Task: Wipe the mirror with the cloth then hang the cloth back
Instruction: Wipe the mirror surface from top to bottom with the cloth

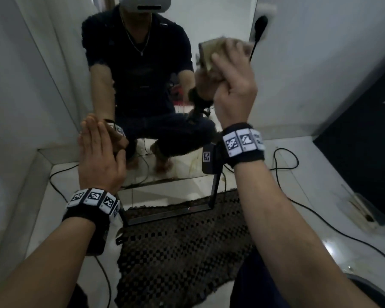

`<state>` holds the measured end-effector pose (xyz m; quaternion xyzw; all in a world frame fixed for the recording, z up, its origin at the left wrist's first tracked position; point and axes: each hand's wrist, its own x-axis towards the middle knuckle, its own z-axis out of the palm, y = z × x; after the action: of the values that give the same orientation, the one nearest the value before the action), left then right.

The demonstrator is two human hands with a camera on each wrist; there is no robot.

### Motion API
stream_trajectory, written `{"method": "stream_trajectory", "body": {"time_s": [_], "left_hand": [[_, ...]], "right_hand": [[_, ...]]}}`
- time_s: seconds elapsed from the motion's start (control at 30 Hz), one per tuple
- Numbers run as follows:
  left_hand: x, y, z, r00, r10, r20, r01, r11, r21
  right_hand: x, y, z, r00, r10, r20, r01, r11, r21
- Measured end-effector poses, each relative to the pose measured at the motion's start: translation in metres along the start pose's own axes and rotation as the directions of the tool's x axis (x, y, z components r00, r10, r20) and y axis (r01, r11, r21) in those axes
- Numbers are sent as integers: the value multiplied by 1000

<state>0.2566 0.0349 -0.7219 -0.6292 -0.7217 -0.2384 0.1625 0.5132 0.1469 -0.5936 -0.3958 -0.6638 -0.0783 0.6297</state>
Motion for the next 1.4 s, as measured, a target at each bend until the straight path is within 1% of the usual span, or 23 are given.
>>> {"method": "stream_trajectory", "body": {"time_s": [0.07,0.17,0.23,0.3,0.37,0.4,0.47,0.5,0.53,0.57,0.63,0.7,0.73,0.77,0.8,0.87,0.9,0.97,1.0,1.07,1.23,1.33,1.4], "left_hand": [[0,1,0,1000,-5,2,5,1000,2],[0,-2,1,1000,9,-4,-9,1000,3],[-1,-4,0,1000,25,-2,-25,1000,17],[-1,-4,-1,1000,31,-5,-31,999,16],[-1,-5,-3,999,32,-9,-32,999,7],[-2,-6,-4,999,35,-9,-35,999,5],[-2,-8,-7,999,48,-5,-48,999,13],[-2,-9,-9,999,50,1,-50,999,16],[-2,-10,-11,999,52,6,-52,999,14],[-3,-10,-12,998,56,9,-56,998,10],[-3,-11,-13,998,66,11,-66,998,7],[-3,-12,-13,997,72,22,-72,997,12],[-3,-11,-13,997,74,28,-75,997,14],[-3,-11,-12,997,72,34,-72,997,17],[-3,-10,-12,997,67,39,-67,998,17],[-2,-8,-12,998,47,48,-47,999,5],[-2,-7,-12,998,36,53,-36,999,-1],[-3,-6,-12,998,33,52,-33,999,-8],[-3,-6,-12,998,38,46,-38,999,-7],[-3,-6,-13,998,36,43,-36,999,-13],[-2,-9,-13,998,46,34,-45,998,-34],[-3,-11,-11,998,61,18,-61,997,-40],[-3,-10,-10,997,76,1,-76,996,-38]], "right_hand": [[-41,10,6,995,18,98,-13,999,-50],[-121,16,5,970,138,201,-122,989,-88],[-173,17,0,937,229,264,-202,971,-126],[-220,23,-3,892,307,332,-258,948,-184],[-256,31,-13,816,383,433,-296,920,-256],[-270,34,-20,749,427,506,-315,902,-294],[-290,34,-37,598,499,627,-348,867,-358],[-294,35,-46,552,532,642,-379,846,-374],[-292,34,-53,555,560,616,-419,827,-374],[-284,31,-56,604,573,554,-452,819,-353],[-250,20,-54,754,526,393,-471,850,-235],[-197,10,-46,884,414,219,-404,910,-92],[-164,5,-44,928,347,132,-344,938,-46],[-129,0,-41,959,280,52,-280,960,-14],[-93,-4,-38,977,213,-20,-213,977,9],[-29,-6,-29,990,87,-115,-84,996,34],[-5,-5,-23,990,56,-128,-52,998,38],[16,2,-11,994,59,-93,-59,998,11],[13,6,-6,996,71,-62,-72,997,-12],[-20,16,-1,994,106,-20,-107,992,-60],[-149,37,-8,958,281,64,-274,956,-103],[-219,43,-16,896,407,180,-371,906,-202],[-256,43,-21,817,497,291,-428,862,-270]]}}
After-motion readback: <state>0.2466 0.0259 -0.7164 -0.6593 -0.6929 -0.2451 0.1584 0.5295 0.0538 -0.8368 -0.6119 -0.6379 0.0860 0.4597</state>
